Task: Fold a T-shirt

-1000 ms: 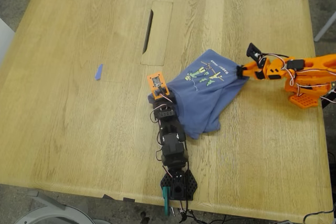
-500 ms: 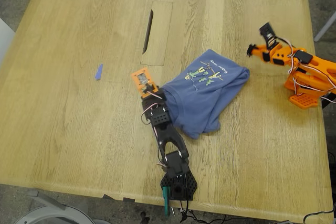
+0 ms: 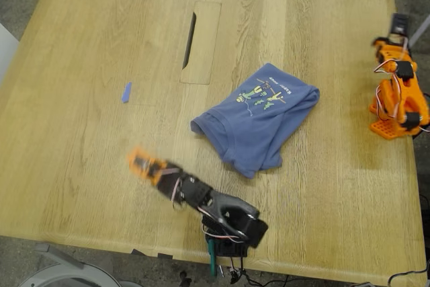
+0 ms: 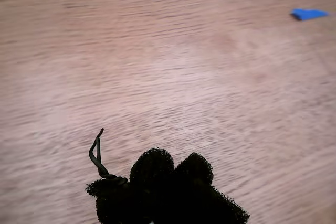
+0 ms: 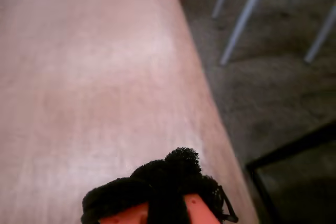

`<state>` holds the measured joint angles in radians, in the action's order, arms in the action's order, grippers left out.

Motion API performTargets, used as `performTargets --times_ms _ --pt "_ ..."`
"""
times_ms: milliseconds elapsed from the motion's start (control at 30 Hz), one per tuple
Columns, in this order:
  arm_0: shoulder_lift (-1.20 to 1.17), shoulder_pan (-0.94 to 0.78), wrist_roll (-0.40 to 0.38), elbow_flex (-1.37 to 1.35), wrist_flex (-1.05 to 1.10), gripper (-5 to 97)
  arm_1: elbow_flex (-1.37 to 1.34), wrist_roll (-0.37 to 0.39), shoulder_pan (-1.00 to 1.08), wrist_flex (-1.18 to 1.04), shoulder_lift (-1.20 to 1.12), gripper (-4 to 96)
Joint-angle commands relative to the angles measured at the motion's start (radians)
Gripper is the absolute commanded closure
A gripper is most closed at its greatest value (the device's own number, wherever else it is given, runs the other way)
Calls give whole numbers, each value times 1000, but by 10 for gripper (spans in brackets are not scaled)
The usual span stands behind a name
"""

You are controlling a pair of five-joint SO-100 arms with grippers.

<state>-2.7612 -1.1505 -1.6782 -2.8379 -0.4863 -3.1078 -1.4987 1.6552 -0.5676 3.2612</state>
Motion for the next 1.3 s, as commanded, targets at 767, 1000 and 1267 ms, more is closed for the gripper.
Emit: performTargets --times_ms 767,1000,1267 --pt "-845 -403 87 -229 -943 918 -160 -34 273 -676 144 913" --pt "-847 -399 49 -229 -943 918 -160 -166 383 -689 144 912" --pt "-847 -399 49 -229 -943 918 -160 -166 445 -689 144 912"
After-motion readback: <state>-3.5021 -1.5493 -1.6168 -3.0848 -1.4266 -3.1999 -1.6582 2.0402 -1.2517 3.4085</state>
